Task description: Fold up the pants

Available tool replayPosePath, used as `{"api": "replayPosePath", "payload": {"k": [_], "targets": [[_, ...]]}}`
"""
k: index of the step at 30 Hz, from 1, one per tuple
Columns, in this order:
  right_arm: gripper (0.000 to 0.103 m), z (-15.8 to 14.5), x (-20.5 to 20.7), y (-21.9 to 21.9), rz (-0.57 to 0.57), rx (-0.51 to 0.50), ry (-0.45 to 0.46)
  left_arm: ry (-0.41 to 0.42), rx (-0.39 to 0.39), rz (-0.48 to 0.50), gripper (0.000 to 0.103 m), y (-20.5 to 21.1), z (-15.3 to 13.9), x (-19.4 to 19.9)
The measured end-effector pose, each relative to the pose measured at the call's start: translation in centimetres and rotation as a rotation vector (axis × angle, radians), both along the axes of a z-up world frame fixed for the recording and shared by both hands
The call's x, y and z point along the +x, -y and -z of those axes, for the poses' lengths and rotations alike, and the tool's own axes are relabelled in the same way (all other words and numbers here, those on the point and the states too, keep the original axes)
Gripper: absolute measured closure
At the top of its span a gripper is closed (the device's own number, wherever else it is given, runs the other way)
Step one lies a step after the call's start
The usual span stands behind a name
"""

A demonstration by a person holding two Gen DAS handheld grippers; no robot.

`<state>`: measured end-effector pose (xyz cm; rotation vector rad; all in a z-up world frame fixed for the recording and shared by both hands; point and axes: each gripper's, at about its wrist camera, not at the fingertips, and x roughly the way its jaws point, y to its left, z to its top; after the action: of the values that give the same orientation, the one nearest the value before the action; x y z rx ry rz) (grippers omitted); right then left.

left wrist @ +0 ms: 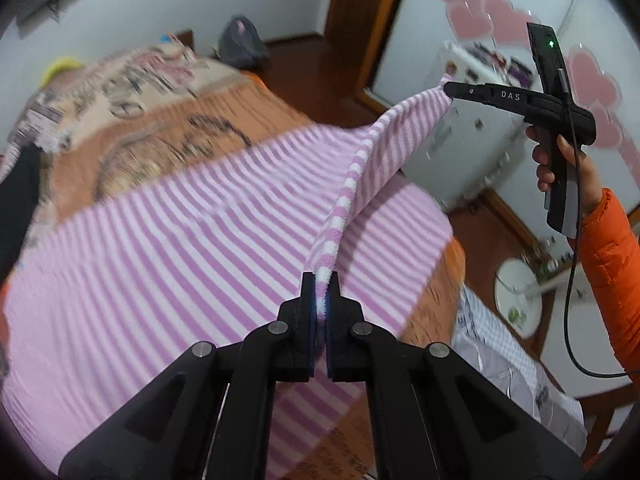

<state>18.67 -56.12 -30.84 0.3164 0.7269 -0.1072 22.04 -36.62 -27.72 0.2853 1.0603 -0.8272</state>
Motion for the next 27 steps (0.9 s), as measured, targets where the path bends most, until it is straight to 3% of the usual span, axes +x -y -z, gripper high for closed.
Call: {"api": "replayPosePath", "payload": {"k": [6, 13, 20, 24, 27], "targets": [[0.096, 5.7, -3.7, 1.5, 0.073, 0.061, -0.115, -0.056, 0.037, 0.021, 0.1, 0.7, 2.9, -2.0], [0.096, 8.3, -5.8, 1.1, 0.115, 0.034, -0.195, -0.048, 0.031, 0.009, 0.095, 0.4, 2.3, -3.3], [0.096, 4.9, -6.1, -2.3, 0.049, -0.046, -0.134, 0.025, -0.046, -0.034, 0.075, -2.4, -2.1, -3.4], [0.094, 2.1, -5.3, -6.4, -0.052, -0.056, -0.07, 0.105, -0.089, -0.121, 0.064, -7.1, -5.7, -2.7], [0.087, 0.9, -5.0, -9.7, -0.137, -0.055, -0.029, 0.163, -0.062, -0.187, 0.054, -11.3, -6.9, -2.2]]}}
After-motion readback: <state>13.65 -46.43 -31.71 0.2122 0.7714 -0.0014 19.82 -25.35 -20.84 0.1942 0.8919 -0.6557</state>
